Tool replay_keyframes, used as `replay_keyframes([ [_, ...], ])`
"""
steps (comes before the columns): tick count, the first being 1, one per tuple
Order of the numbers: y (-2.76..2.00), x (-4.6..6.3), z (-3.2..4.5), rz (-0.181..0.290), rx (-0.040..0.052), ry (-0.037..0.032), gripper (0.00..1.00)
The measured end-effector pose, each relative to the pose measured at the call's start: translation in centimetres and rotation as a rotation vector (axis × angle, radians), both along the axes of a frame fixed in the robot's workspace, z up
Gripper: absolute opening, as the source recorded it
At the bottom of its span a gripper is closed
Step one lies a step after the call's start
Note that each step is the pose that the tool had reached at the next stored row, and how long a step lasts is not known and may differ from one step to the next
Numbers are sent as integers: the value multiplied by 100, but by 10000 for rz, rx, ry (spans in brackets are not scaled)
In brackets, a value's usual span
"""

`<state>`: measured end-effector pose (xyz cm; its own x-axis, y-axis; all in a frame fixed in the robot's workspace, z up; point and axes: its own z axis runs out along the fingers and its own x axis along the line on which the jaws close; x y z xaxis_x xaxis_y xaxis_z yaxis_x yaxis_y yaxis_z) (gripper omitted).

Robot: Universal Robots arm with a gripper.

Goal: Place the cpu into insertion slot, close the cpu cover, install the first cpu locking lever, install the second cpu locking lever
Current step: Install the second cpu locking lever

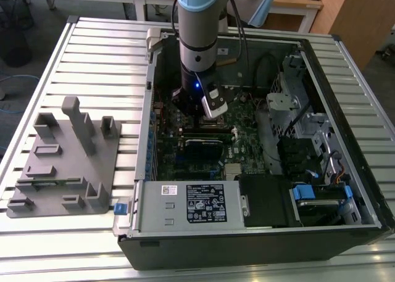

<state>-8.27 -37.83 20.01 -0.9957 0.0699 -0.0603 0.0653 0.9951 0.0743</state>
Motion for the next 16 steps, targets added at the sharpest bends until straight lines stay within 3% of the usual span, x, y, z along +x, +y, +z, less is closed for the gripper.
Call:
replay_keyframes([
  [11,1,-20,-37,-2,336,-2,11],
  [16,1,-33,-40,-1,390,-1,11],
])
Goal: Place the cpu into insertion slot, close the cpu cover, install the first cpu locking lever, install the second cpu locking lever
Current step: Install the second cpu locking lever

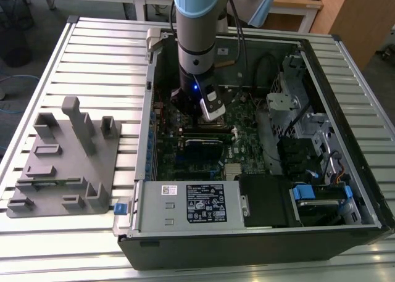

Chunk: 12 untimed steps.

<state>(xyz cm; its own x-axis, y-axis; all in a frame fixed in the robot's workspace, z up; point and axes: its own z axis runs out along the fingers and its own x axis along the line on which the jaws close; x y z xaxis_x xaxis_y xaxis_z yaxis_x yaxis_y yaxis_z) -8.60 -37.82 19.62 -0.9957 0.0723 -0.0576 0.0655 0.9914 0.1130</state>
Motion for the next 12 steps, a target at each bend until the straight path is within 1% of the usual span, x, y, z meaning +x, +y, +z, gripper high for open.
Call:
replay_keyframes([
  [7,0,-27,-2,-1,53,-7,11],
  [12,-1,-39,-5,2,60,-10,11],
])
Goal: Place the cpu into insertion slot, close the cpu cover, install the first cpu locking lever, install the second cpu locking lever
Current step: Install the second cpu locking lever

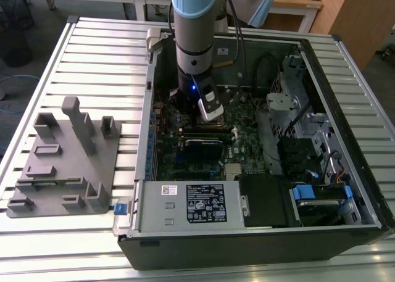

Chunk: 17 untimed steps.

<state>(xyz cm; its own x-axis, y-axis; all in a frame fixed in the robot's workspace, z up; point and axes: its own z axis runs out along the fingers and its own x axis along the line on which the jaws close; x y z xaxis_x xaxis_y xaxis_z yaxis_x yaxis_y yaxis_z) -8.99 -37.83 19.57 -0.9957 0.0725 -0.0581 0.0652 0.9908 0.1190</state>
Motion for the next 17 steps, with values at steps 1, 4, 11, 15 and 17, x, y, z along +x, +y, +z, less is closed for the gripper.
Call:
replay_keyframes([
  [1,0,0,-4,0,-1,0,11],
  [4,0,-1,-16,-1,-1,1,11],
  [11,0,-1,-6,-2,1,-1,11],
  [15,0,-1,50,-2,0,0,11],
  [17,0,-1,81,-2,0,0,11],
])
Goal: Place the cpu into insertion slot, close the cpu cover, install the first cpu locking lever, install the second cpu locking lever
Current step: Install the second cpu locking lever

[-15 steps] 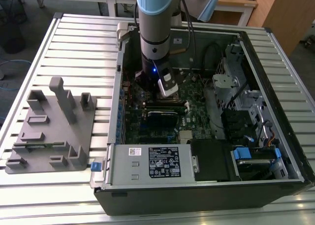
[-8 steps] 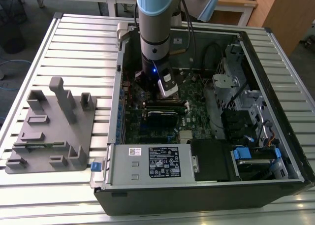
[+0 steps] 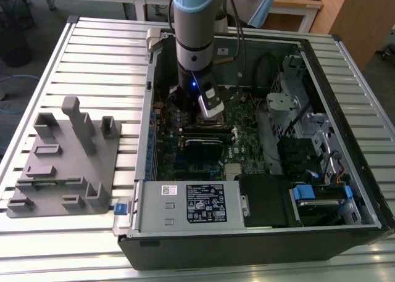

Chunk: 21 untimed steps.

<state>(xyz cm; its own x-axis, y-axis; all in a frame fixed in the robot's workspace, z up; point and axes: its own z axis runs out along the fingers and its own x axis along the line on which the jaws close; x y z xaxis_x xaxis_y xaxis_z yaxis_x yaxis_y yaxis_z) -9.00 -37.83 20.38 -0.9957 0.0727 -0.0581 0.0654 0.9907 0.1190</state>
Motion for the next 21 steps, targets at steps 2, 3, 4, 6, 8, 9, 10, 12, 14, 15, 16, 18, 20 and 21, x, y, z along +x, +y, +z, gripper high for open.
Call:
replay_keyframes([
  [2,0,0,35,0,-1,0,11],
  [3,0,0,54,0,0,0,11],
  [4,0,0,75,0,-1,0,11],
  [6,0,0,109,0,-1,0,11],
  [8,0,1,116,1,2,-1,11],
  [9,0,1,116,0,2,-1,11],
  [10,0,0,117,1,2,-1,11],
  [12,0,0,118,1,0,0,11],
  [14,0,9,119,4,-2,2,11],
  [15,0,26,119,1,-3,3,11],
  [16,0,50,118,0,-2,4,11],
  [18,0,108,118,-2,-1,6,11],
  [20,0,164,118,-7,-1,6,11],
  [21,0,192,118,-11,-1,6,11],
])
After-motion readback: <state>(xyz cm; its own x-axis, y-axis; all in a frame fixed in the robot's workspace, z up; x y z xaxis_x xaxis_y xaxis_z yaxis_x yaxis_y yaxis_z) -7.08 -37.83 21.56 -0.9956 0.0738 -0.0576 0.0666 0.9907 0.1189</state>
